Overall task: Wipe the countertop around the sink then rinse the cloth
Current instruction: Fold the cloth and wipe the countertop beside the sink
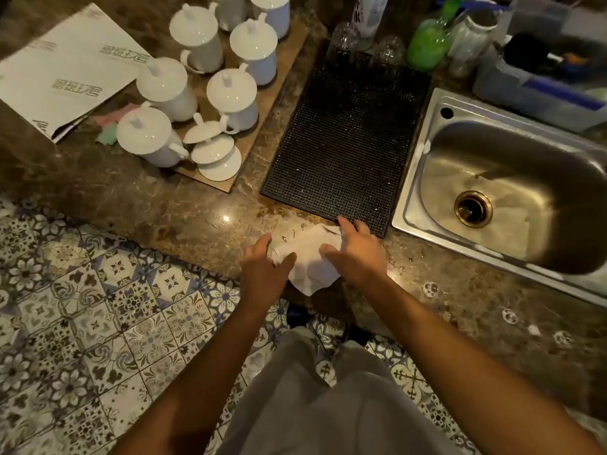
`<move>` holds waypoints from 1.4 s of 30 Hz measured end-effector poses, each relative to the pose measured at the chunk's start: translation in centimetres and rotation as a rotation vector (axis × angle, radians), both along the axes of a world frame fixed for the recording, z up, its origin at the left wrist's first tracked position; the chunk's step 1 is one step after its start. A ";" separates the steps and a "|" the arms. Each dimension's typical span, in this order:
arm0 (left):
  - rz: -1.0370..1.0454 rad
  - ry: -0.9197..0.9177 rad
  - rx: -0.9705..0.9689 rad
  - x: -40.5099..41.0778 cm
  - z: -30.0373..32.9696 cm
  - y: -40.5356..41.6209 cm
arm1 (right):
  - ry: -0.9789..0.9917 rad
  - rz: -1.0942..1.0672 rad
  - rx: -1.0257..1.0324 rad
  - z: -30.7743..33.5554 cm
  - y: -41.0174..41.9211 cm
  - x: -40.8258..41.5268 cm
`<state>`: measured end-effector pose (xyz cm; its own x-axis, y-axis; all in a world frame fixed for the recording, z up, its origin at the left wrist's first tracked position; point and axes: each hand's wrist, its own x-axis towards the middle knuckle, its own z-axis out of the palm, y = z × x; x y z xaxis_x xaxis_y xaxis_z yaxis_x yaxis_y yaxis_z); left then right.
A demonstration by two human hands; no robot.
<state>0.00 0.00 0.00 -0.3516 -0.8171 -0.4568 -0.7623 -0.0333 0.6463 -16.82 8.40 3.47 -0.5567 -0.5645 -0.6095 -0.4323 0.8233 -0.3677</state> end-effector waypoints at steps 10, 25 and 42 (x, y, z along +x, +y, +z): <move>0.049 0.034 0.059 -1.5 0.2 1.3 | 0.120 -0.049 0.003 -0.8 -0.2 1.9; -0.021 0.491 0.347 -3.6 8.9 0.2 | -0.377 -0.659 -0.481 6.1 5.2 -0.9; -0.335 0.872 0.609 -8.2 18.9 7.3 | -0.635 -0.726 -0.918 13.7 19.0 -1.5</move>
